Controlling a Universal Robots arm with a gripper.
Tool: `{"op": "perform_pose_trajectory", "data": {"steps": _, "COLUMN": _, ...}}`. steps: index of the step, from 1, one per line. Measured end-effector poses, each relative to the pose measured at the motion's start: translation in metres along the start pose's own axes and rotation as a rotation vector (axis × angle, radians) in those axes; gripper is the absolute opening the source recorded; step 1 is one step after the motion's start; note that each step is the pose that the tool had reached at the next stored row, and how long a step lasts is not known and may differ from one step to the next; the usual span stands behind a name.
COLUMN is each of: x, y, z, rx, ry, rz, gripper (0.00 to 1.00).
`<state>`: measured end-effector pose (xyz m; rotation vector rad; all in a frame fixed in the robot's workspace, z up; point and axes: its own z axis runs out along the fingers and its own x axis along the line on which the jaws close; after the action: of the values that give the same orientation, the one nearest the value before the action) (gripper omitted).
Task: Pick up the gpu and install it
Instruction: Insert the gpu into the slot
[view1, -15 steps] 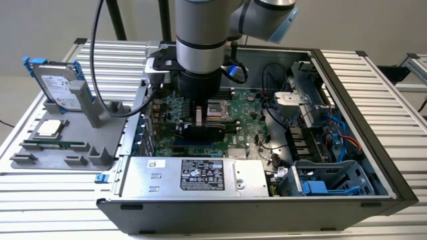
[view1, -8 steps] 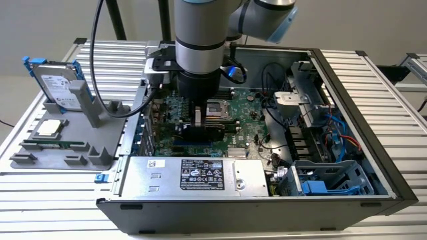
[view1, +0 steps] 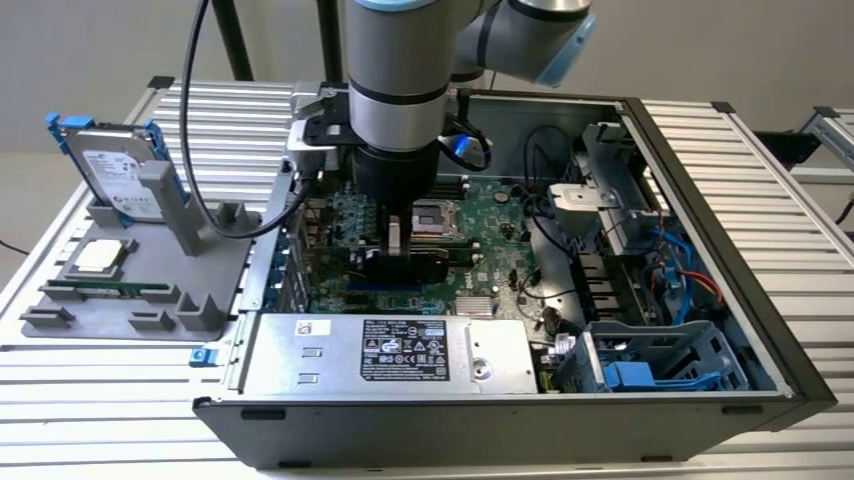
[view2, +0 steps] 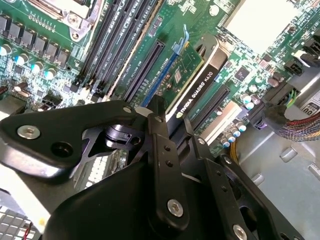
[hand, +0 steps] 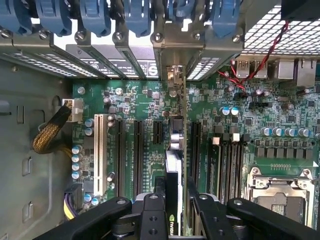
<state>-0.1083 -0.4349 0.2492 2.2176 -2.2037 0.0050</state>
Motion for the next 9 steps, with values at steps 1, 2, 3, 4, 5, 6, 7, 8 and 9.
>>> {"op": "perform_pose_trajectory", "data": {"steps": 1, "x": 0.0000, "y": 0.0001, "z": 0.0013, "rx": -0.0001, "ry": 0.0001, "rz": 0.000, "gripper": 0.00}}
{"op": "perform_pose_trajectory", "data": {"steps": 2, "x": 0.0000, "y": 0.0002, "z": 0.0024, "rx": -0.0002, "ry": 0.0003, "rz": 0.000, "gripper": 0.00}}
{"op": "perform_pose_trajectory", "data": {"steps": 3, "x": 0.0001, "y": 0.0002, "z": 0.0031, "rx": -0.0002, "ry": 0.0003, "rz": 0.000, "gripper": 0.00}}
{"op": "perform_pose_trajectory", "data": {"steps": 4, "x": 0.0004, "y": 0.0003, "z": 0.0033, "rx": -0.0001, "ry": 0.0001, "rz": 0.001, "gripper": 0.00}}
{"op": "perform_pose_trajectory", "data": {"steps": 5, "x": 0.0006, "y": 0.0003, "z": 0.0032, "rx": -0.0002, "ry": 0.0003, "rz": 0.002, "gripper": 0.00}}
{"op": "perform_pose_trajectory", "data": {"steps": 6, "x": 0.0006, "y": 0.0003, "z": 0.0032, "rx": -0.0002, "ry": 0.0003, "rz": 0.003, "gripper": 0.00}}
{"op": "perform_pose_trajectory", "data": {"steps": 7, "x": 0.0006, "y": 0.0002, "z": 0.0029, "rx": -0.0001, "ry": -0.0001, "rz": 0.003, "gripper": 0.00}}
{"op": "perform_pose_trajectory", "data": {"steps": 8, "x": 0.0006, "y": 0.0002, "z": 0.0028, "rx": 0.0001, "ry": -0.0003, "rz": 0.004, "gripper": 0.00}}
{"op": "perform_pose_trajectory", "data": {"steps": 9, "x": 0.0006, "y": 0.0001, "z": 0.0028, "rx": 0.0002, "ry": -0.0003, "rz": 0.004, "gripper": 0.00}}
